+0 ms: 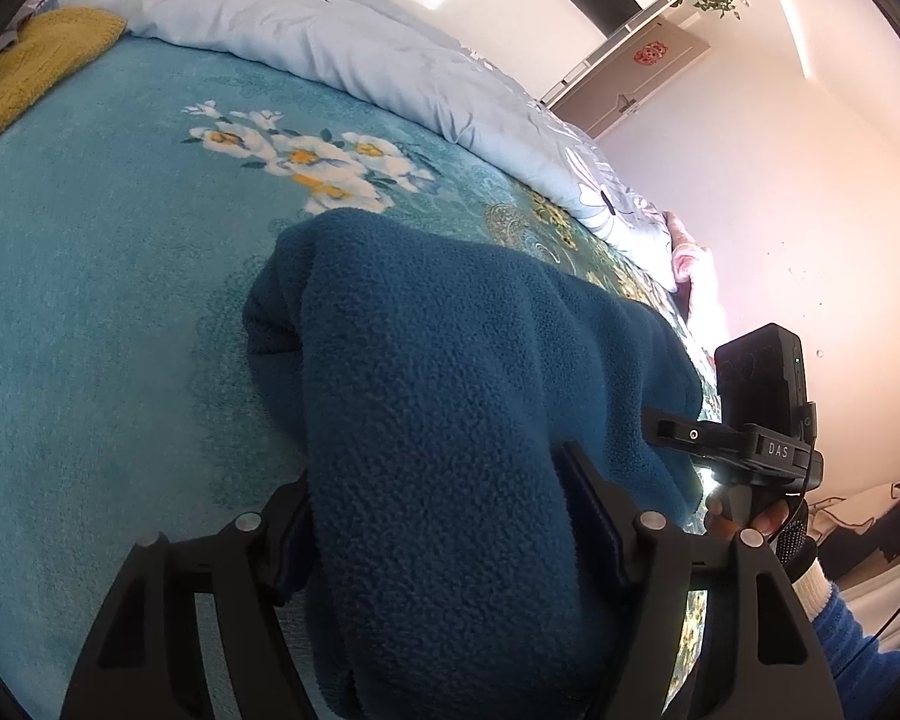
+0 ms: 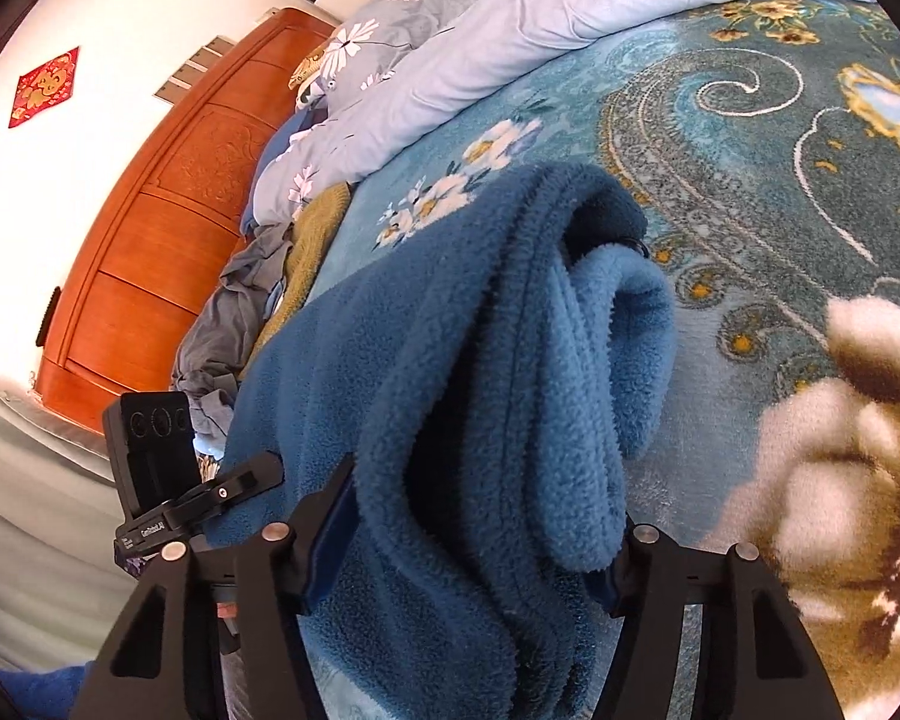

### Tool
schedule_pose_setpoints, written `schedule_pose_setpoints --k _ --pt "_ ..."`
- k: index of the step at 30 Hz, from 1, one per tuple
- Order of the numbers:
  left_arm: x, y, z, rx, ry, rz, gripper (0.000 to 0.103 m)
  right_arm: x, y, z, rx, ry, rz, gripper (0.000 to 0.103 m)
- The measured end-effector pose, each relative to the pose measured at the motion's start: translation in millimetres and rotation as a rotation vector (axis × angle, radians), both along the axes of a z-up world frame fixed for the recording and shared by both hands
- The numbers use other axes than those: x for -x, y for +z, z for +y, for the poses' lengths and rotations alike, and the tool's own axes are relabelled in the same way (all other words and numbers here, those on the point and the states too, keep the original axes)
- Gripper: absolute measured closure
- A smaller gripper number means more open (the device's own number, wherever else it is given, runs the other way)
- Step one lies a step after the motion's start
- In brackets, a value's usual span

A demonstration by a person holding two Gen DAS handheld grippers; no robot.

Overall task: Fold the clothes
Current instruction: 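Carry the folded jacket with both tools toward the pink cloth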

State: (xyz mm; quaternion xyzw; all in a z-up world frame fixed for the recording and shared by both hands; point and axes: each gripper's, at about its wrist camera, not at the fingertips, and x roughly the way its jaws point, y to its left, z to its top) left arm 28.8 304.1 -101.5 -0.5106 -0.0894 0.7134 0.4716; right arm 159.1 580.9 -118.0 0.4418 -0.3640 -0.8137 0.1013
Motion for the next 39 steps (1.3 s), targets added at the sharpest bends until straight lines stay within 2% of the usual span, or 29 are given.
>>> schedule_pose_setpoints --k 9,15,27,35,39 --pt "-15 30 9 -0.039 -0.02 0.047 0.031 -10 27 3 -0.035 0.022 0.034 0.04" --pt "-33 51 44 -0.08 -0.065 0.068 0.031 -38 57 25 -0.077 0.001 0.065 0.04" --pt "-90 63 191 -0.132 -0.242 0.032 0.031 -132 96 134 -0.165 -0.128 0.036 0.04" --pt "-123 62 292 -0.137 -0.325 0.012 0.031 -176 101 223 -0.185 -0.184 -0.002 0.04" --pt "-138 53 335 -0.13 -0.354 -0.003 0.031 -192 94 269 -0.181 -0.198 -0.024 0.04"
